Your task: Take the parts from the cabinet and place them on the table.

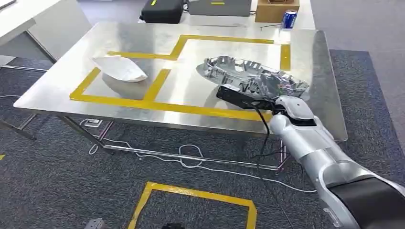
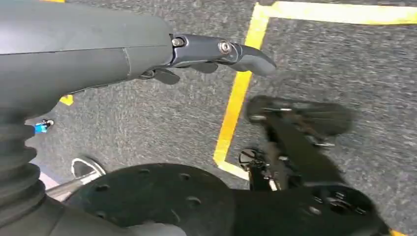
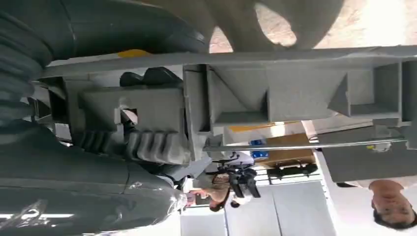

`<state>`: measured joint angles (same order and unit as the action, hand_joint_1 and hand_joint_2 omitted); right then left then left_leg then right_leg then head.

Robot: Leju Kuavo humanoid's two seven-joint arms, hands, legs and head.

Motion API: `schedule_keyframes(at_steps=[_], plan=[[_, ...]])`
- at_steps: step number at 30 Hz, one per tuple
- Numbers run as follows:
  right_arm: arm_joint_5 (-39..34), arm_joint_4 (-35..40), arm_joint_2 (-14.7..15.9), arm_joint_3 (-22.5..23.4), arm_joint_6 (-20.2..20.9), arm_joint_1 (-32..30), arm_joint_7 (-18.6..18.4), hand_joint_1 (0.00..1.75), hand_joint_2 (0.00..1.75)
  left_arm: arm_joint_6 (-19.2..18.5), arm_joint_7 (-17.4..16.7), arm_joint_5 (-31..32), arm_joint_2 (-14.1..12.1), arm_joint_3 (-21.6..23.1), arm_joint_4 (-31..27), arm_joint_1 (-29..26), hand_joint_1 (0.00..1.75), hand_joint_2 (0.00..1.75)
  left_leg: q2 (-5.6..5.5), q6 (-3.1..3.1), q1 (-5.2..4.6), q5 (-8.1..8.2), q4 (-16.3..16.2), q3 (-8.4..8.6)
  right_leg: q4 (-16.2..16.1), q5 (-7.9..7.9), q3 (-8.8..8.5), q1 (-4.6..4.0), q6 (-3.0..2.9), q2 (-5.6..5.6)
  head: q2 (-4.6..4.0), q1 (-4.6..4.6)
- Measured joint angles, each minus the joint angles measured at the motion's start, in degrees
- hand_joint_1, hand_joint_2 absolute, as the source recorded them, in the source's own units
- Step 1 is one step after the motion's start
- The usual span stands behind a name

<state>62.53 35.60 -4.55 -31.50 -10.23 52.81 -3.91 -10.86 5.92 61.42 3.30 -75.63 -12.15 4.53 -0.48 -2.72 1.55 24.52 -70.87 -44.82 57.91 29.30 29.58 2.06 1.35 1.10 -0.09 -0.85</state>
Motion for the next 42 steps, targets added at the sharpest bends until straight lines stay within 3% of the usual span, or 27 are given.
schedule_keyframes(at_steps=[2,4,7,8,10,12,13,14,15,17,18,19,20,22,24,25,27,31,34,42], plan=[[-0.2,0.0,0.0,0.0,-0.1,0.0,0.1,1.75,1.75,0.0,-0.3,-0.1,0.0,0.0,0.0,-0.2,0.00,1.75,0.04,1.09,-0.34,-9.50,11.0,2.30,-0.7,1.54,-2.79,0.11,0.89,0.15,0.00,-0.07],[-0.2,-0.5,0.0,0.0,-0.6,-0.1,0.1,1.75,1.75,0.0,-0.4,-0.1,0.0,0.0,0.0,-0.5,0.00,1.75,0.06,1.54,-0.98,-9.10,12.0,3.24,-1.1,2.40,-3.75,-0.26,1.77,0.37,0.00,0.07],[-0.2,-0.5,0.0,-0.1,-0.9,0.4,0.2,1.75,1.75,0.0,-0.4,-0.1,0.0,0.0,0.0,-0.2,0.00,1.75,0.09,2.44,-0.94,-5.90,12.5,3.63,-2.3,2.94,-4.28,-0.20,2.71,0.08,0.00,0.17],[-0.2,-0.4,0.0,-0.1,-1.0,0.6,0.2,1.75,1.75,0.0,-0.4,-0.1,0.0,0.0,0.0,-0.1,0.00,1.75,0.08,2.71,-0.52,-4.44,14.2,4.76,-2.2,4.04,-3.87,-0.21,3.08,-0.16,0.02,0.28],[-0.3,-0.9,0.2,-0.2,-1.2,-0.1,0.3,1.75,1.75,0.1,-0.4,-0.1,0.1,0.0,0.0,-0.3,0.00,1.75,-0.21,3.13,-0.78,-3.93,14.8,6.33,2.8,7.66,-2.77,-0.63,2.11,-0.67,0.00,0.50],[-0.4,-1.8,0.2,-0.2,-1.1,-2.0,0.4,1.75,1.75,0.3,-0.4,0.1,0.2,0.0,0.0,-0.9,0.00,1.75,-0.41,3.56,-1.19,-3.07,15.4,8.34,12.5,11.32,0.95,-1.34,1.51,-0.65,0.00,0.55],[-0.4,-2.1,0.2,-0.3,-1.0,-2.8,0.4,1.75,1.75,0.2,-0.4,0.4,0.2,0.0,0.0,-1.0,0.00,1.75,-0.57,3.64,-1.37,-2.63,15.4,8.99,15.6,11.18,2.89,-1.66,1.40,-0.62,0.00,0.59],[-0.4,-2.3,0.3,-0.4,-1.0,-3.1,0.4,1.75,1.75,0.0,0.1,0.6,0.3,0.0,0.0,-1.2,0.00,1.75,-0.66,3.66,-1.52,-2.29,15.4,9.50,15.8,9.19,4.17,-1.88,1.35,-0.61,0.00,0.59],[-0.4,-2.4,0.3,-0.4,-1.0,-3.0,0.4,1.75,1.75,-0.3,0.8,0.8,0.3,0.0,0.0,-1.3,0.00,1.75,-0.72,3.64,-1.64,-2.05,15.4,9.82,13.7,5.93,4.58,-1.99,1.27,-0.62,0.00,0.55],[-0.7,-2.4,0.3,-0.4,-1.1,-1.8,0.5,1.75,1.75,-0.6,1.9,0.8,0.2,0.1,0.0,-1.1,0.00,1.75,-0.78,3.42,-1.75,-1.73,15.3,10.30,4.4,-2.35,3.64,-1.99,1.22,-0.63,0.00,0.55],[-0.8,-2.4,0.3,-0.4,-1.1,-1.6,0.6,1.75,1.75,-0.6,2.0,0.8,0.2,0.1,0.0,-1.0,0.00,1.75,-0.77,3.28,-1.71,-1.67,15.4,10.45,2.5,-3.24,3.19,-2.03,1.15,-0.57,0.00,0.50],[-0.9,-2.4,0.4,-0.4,-1.1,-1.3,0.7,0.00,0.00,-0.4,2.0,1.2,0.2,0.1,0.0,-0.9,0.00,1.75,-0.81,2.96,-1.95,-1.66,15.0,10.21,1.5,-3.45,2.62,-2.20,1.13,-0.47,0.00,0.61],[-1.0,-2.4,0.3,-0.5,-1.1,-1.1,0.9,0.00,0.00,-0.2,2.0,1.7,0.1,0.3,0.0,-0.9,0.00,1.75,-0.82,2.86,-1.95,-1.68,14.8,9.80,-0.1,-2.23,1.65,-2.13,0.96,-0.47,0.00,0.55],[-1.0,-2.3,0.2,-0.5,-1.1,-0.8,1.0,0.00,0.00,0.1,1.8,2.1,0.0,0.8,0.0,-0.7,0.00,1.75,-0.76,3.44,-2.16,-1.94,14.5,9.41,-0.5,-2.00,1.78,-2.02,1.14,-0.27,0.00,0.48],[-0.9,-2.3,0.2,-0.5,-1.1,-0.6,1.0,0.00,0.00,0.7,1.7,2.2,0.0,1.1,0.0,-0.5,0.00,1.75,-0.61,3.44,-2.12,-1.99,14.8,9.57,-0.5,-1.96,1.77,-2.13,0.99,-0.13,0.00,0.46],[-0.8,-2.3,0.2,-0.5,-1.1,-0.4,1.0,0.00,0.00,1.1,1.7,2.2,0.1,1.2,0.0,-0.3,0.00,0.00,-0.61,3.41,-2.10,-2.04,14.9,9.61,-0.5,-1.95,1.77,-2.16,0.96,-0.15,0.00,0.48],[-0.8,-2.3,0.2,-0.6,-1.1,0.0,0.9,0.00,0.00,1.3,1.7,1.9,0.0,1.2,0.0,-0.2,0.00,0.00,-0.62,3.17,-2.08,-2.22,15.1,9.67,-0.5,-1.97,1.79,-2.20,0.55,-0.17,0.00,0.46],[-0.9,-2.2,0.2,-0.6,-1.1,0.9,1.0,0.00,0.00,0.7,1.4,1.3,0.0,1.2,0.0,-0.1,0.00,0.00,-0.62,2.65,-2.04,-2.30,15.3,9.71,-0.5,-1.94,1.77,-2.25,0.42,-0.22,0.00,0.48],[-0.9,-2.2,0.2,-0.6,-1.1,1.2,1.0,0.00,0.00,2.5,1.4,1.3,0.2,1.2,0.0,-0.1,0.00,0.00,-0.62,2.42,-2.01,-2.28,15.3,9.71,-0.5,-1.93,1.73,-2.25,0.38,-0.25,0.00,0.48],[-0.9,-1.4,0.2,-0.8,-1.1,1.2,0.7,0.00,0.00,4.0,1.6,0.0,0.4,1.0,0.0,0.1,0.00,0.00,-0.63,2.45,-2.09,-2.30,15.3,9.73,-0.8,-2.11,1.52,-2.14,0.39,-0.26,0.00,0.50]])
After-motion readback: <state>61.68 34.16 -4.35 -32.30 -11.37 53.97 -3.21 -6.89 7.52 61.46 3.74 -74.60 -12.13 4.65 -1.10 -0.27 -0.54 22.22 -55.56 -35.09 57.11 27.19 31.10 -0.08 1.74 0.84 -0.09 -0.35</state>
